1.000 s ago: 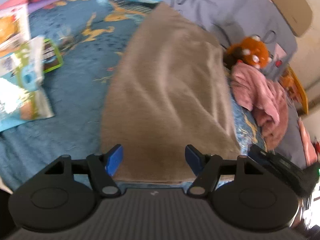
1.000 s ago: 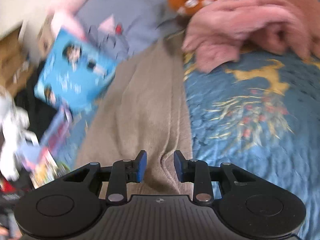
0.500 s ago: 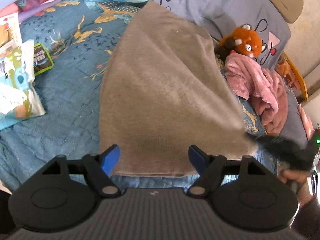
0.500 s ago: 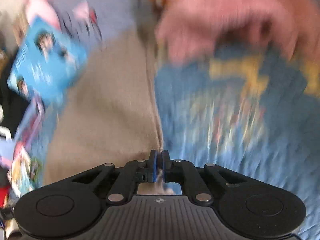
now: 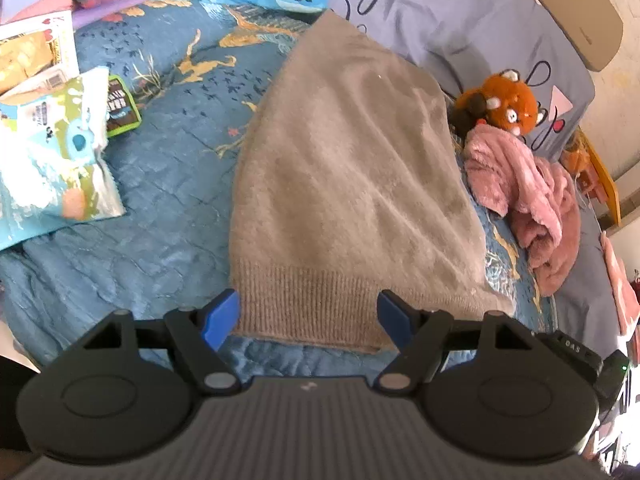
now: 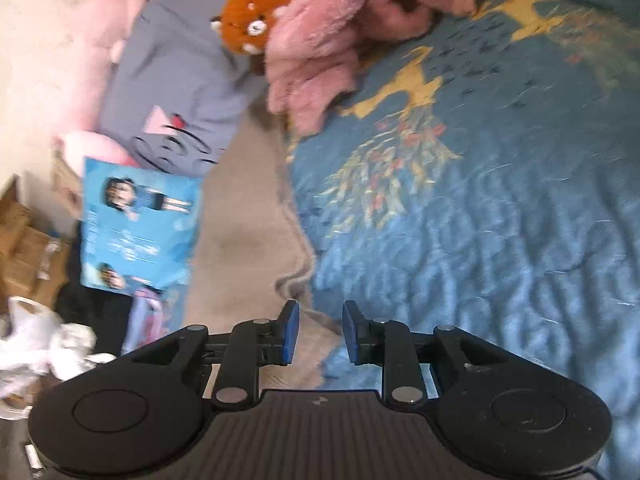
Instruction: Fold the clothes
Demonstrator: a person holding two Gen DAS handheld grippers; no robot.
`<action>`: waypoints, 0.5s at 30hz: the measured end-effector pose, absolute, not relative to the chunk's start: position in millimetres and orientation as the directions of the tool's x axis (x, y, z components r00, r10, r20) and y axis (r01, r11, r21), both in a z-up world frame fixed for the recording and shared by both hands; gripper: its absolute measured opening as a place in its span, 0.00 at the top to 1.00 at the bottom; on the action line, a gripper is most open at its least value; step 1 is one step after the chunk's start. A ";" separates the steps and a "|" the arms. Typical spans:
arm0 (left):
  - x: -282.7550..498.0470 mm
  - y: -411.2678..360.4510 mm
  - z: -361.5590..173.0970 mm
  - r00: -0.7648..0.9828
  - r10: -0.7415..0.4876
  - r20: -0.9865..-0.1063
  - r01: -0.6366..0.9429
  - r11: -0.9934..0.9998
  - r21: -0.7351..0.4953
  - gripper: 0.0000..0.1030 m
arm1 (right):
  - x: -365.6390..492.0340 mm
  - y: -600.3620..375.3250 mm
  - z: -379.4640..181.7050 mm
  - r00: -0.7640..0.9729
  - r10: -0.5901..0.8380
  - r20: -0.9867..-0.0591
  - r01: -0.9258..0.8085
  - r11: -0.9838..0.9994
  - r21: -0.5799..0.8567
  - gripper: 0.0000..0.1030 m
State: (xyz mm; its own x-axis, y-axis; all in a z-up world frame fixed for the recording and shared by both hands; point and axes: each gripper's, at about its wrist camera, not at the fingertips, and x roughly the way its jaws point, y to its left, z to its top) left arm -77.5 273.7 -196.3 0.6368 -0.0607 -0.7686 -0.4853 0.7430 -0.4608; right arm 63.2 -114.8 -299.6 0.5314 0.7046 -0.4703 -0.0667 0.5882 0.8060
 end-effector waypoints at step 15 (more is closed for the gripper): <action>-70.9 254.9 -196.8 0.615 -0.079 -0.784 -0.452 0.780 -0.433 0.23 | 71.0 -81.7 -258.4 0.403 0.746 -0.530 -0.124 0.618 0.776 0.97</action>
